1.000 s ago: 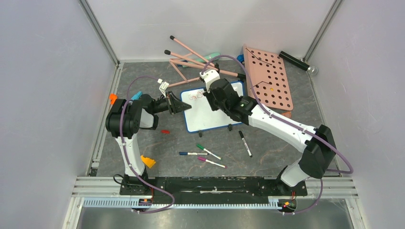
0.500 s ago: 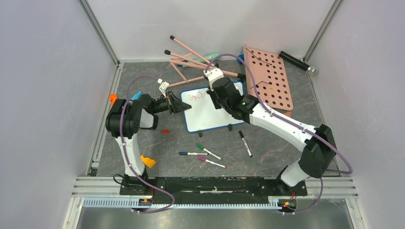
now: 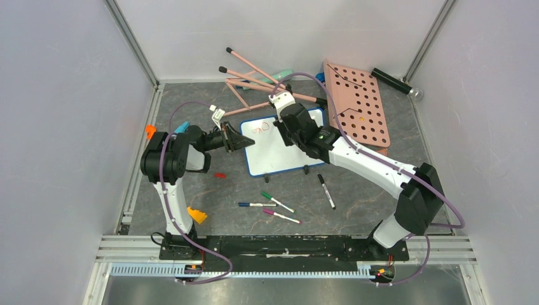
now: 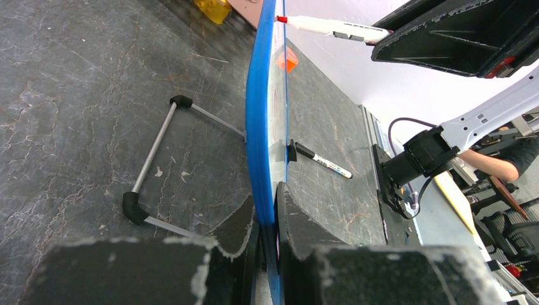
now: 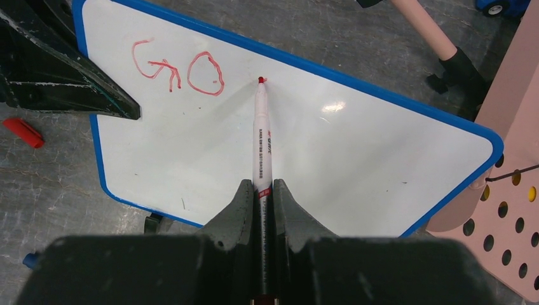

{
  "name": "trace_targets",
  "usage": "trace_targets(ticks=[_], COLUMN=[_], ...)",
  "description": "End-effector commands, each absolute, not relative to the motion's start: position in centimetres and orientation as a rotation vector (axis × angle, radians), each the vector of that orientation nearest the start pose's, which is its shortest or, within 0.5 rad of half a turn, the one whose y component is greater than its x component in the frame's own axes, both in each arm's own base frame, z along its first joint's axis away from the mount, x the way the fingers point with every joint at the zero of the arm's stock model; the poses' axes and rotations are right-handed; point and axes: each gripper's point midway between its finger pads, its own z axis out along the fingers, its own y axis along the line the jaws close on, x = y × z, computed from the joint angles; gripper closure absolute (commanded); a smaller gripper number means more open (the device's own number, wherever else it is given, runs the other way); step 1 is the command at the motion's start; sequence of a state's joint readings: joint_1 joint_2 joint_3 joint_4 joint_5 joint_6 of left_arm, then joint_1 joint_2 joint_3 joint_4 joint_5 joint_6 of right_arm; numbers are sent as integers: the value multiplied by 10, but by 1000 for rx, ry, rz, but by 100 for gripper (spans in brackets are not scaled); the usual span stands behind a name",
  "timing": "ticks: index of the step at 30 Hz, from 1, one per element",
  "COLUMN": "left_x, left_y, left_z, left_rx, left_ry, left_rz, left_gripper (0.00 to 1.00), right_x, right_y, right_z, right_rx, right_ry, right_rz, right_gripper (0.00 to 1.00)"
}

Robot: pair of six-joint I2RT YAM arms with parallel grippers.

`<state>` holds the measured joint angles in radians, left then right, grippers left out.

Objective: Write a sentence on the whiteboard

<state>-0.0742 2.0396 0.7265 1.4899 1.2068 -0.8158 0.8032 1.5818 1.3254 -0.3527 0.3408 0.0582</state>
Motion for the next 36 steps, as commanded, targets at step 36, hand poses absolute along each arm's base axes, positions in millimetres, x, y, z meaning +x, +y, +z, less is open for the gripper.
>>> trace_targets(ticks=[36], left_x=[368], left_y=[-197], left_z=[121], left_rx=[627], left_ry=[1532], left_rz=[-1391], left_gripper=[98], right_x=[358], right_y=[262], right_z=[205], right_rx=[-541], right_ry=[2051], right_rz=[68], right_gripper=[100])
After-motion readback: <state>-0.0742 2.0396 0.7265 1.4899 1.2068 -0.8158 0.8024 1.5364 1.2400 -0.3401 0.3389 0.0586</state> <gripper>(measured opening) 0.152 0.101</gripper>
